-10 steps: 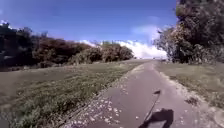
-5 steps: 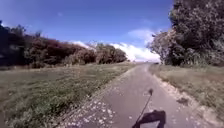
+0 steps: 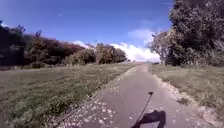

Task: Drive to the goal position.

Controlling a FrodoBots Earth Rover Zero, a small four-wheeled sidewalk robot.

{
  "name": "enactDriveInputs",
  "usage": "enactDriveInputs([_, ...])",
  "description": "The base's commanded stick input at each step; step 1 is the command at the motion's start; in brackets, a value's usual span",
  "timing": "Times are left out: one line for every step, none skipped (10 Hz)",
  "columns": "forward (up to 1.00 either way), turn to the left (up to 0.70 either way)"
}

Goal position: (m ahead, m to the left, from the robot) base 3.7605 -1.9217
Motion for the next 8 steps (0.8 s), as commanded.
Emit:
enactDriveInputs([0.02, -0.68])
enactDriveInputs([0.04, -0.27])
enactDriveInputs([0.07, -0.15])
enactDriveInputs([0.08, -0.16])
enactDriveInputs([0.08, -0.16])
enactDriveInputs([0.08, -0.15])
enactDriveInputs([0.08, -0.03])
enactDriveInputs([0.09, -0.02])
